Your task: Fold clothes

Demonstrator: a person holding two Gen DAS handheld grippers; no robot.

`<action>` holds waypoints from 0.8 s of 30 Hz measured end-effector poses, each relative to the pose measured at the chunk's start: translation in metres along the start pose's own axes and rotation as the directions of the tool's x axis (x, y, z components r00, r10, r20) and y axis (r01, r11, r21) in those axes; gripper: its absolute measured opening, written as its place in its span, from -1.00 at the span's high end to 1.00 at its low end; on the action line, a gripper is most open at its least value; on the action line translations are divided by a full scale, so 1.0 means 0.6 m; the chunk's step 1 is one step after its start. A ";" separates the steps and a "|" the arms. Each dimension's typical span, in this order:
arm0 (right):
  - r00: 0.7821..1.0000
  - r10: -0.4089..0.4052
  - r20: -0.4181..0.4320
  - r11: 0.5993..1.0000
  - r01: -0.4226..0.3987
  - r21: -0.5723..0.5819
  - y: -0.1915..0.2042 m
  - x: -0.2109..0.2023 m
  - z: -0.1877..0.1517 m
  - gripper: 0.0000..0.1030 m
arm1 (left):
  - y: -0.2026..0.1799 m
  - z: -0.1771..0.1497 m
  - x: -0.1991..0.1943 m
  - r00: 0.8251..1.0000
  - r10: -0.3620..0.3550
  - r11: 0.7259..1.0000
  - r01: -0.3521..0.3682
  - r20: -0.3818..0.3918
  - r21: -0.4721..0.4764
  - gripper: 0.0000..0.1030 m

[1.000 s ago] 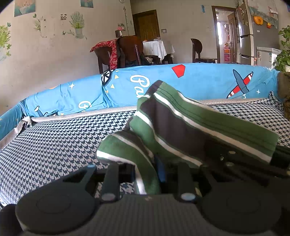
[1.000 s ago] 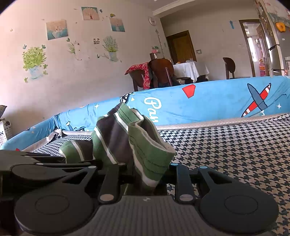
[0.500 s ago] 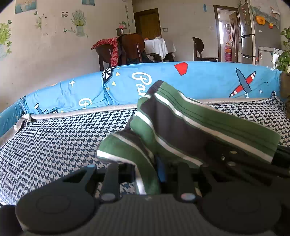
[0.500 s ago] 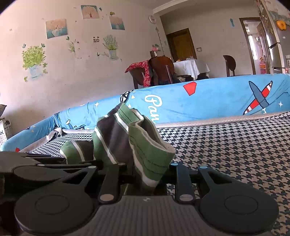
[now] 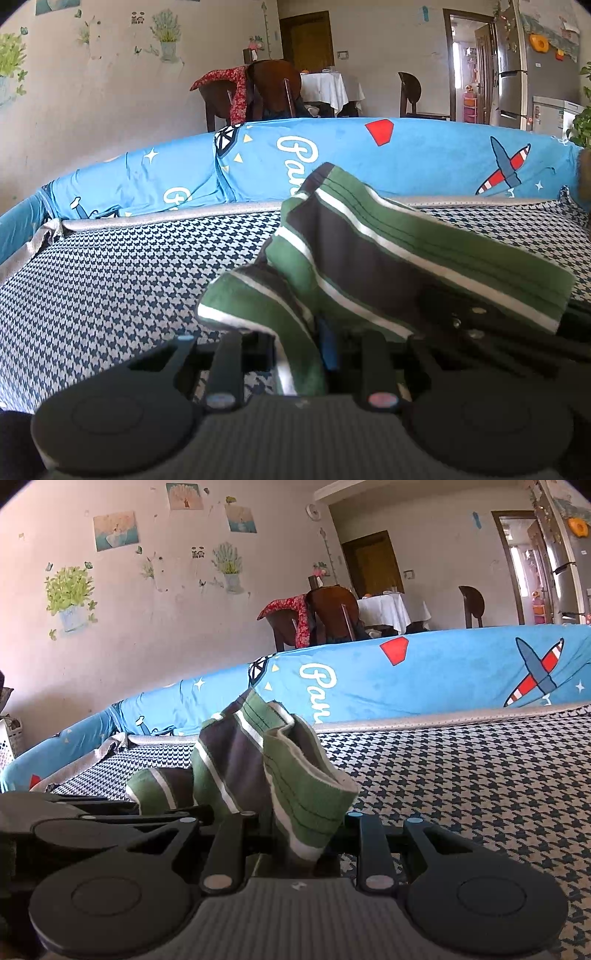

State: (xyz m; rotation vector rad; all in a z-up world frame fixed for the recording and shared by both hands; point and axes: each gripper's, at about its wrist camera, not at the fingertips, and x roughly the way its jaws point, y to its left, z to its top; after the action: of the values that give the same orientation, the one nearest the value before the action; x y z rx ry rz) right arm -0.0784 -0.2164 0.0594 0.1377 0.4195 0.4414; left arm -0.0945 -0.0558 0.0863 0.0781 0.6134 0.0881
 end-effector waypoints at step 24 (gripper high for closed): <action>0.998 0.052 -0.016 0.998 -0.052 0.017 0.023 0.090 0.056 0.54 | 0.062 0.066 0.074 0.999 0.038 0.999 -0.038 0.038 -0.016 0.56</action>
State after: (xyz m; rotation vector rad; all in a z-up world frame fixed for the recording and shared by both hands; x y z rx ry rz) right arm -0.0255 -0.1814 0.0732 0.1614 0.4365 0.4910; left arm -0.0379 -0.0159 0.0967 0.0766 0.5731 0.1278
